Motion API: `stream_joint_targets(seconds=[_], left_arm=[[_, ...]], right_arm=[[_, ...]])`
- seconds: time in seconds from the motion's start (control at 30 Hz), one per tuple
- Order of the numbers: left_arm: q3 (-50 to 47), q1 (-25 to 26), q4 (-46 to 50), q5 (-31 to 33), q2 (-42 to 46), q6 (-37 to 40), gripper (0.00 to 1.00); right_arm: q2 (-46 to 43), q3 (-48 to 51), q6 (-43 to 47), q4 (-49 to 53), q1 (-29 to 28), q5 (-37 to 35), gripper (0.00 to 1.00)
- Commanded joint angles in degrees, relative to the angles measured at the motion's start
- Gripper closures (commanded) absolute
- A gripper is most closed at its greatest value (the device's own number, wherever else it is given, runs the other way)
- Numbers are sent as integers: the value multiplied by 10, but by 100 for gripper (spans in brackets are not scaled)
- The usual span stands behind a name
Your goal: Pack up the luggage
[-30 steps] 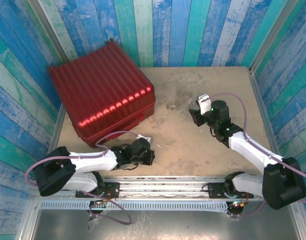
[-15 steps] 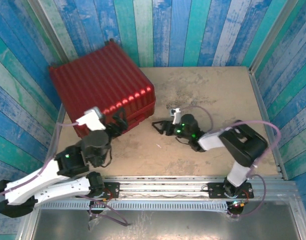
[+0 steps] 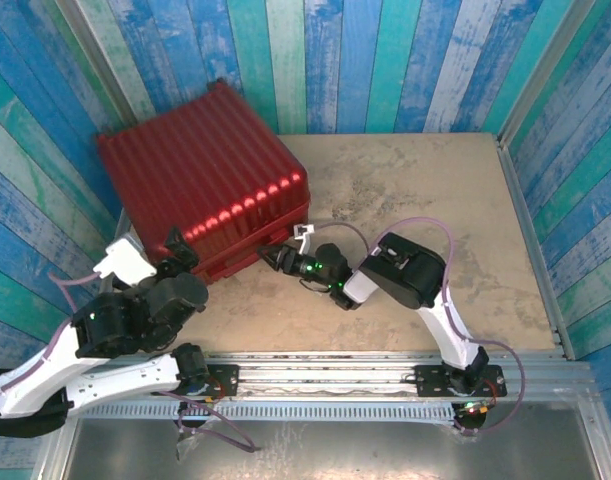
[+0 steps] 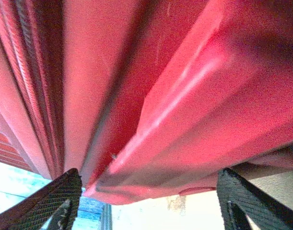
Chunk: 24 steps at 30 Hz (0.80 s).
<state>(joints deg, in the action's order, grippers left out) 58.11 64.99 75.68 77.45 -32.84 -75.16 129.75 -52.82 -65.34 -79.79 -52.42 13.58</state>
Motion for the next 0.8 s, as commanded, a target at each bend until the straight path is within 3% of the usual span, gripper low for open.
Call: stream_joint_targets(seconds=[0.0, 0.07, 0.2, 0.43, 0.53, 0.57, 0.6, 0.67, 0.7, 0.77], left_arm=[[-3, 0, 61, 40, 10, -40, 3], [-12, 0, 43, 36, 6, -18, 4], [-17, 0, 64, 29, -4, -45, 5], [-43, -9, 63, -20, -8, -69, 13], [-49, -48, 13, -66, -47, -2, 11], [-53, -78, -39, -94, -62, 70, 9], [-55, -118, -93, -130, -74, 139, 8], [-62, -236, -213, -256, -97, 283, 3], [-63, -302, -264, -334, -111, 335, 1], [-37, -410, -313, -453, -150, 393, 2]], right_arm=[[11, -24, -1, -32, 0, -50, 45], [12, -20, 2, -43, 5, -71, 67], [-1, 23, 10, -89, 28, -98, 97], [-108, 175, 88, -97, 50, -173, 99], [-135, 208, 104, -96, 49, -174, 100], [-138, 214, 108, -96, 50, -166, 99], [-140, 218, 108, -92, 51, -157, 90], [-143, 226, 112, -84, 55, -135, 55], [-146, 227, 119, -76, 59, -119, 46], [-168, 233, 143, -48, 72, -101, 39]])
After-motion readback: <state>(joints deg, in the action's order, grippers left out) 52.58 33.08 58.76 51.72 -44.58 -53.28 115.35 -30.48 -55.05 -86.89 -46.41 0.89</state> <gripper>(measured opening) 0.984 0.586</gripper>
